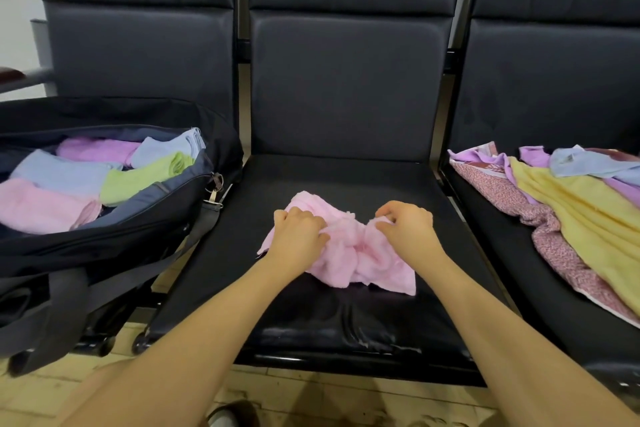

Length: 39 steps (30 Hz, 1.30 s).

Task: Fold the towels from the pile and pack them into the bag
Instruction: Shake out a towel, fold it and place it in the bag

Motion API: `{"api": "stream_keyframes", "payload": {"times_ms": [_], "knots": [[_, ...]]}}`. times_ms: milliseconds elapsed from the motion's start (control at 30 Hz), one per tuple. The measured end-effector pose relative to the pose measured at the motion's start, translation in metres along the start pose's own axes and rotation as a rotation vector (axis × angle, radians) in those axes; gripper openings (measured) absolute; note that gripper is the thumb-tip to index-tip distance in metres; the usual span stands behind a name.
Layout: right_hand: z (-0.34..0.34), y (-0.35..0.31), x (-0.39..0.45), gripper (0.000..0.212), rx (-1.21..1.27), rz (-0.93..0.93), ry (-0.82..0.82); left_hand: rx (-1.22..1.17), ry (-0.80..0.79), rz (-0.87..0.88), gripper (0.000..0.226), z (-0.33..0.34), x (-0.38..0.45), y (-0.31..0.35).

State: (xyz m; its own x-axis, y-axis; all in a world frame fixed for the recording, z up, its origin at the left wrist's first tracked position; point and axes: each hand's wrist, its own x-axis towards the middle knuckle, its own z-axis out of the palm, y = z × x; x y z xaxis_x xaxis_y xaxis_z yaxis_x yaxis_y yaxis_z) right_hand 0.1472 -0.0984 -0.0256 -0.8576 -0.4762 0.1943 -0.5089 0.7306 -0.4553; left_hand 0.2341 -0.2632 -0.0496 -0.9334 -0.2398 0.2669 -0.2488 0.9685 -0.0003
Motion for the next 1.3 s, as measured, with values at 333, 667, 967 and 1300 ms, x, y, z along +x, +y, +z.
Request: {"api": "stream_keyframes", "payload": {"times_ms": [333,667,967,1300], "knots": [[-0.016,-0.013,-0.019,0.008,0.222,-0.191,0.223,-0.099,0.405,0.179,0.02,-0.029,-0.012,-0.003],[-0.076,-0.062,-0.034,0.011,0.871,-0.052,0.575,-0.801,0.474,-0.228,0.011,-0.118,-0.004,-0.035],[-0.155,-0.105,-0.015,0.02,0.895,-0.055,0.791,-0.89,0.625,-0.348,0.016,-0.218,0.018,-0.055],[-0.21,-0.112,-0.012,0.036,0.903,0.001,0.865,-1.113,0.76,-0.342,0.052,-0.257,0.023,-0.069]]}}
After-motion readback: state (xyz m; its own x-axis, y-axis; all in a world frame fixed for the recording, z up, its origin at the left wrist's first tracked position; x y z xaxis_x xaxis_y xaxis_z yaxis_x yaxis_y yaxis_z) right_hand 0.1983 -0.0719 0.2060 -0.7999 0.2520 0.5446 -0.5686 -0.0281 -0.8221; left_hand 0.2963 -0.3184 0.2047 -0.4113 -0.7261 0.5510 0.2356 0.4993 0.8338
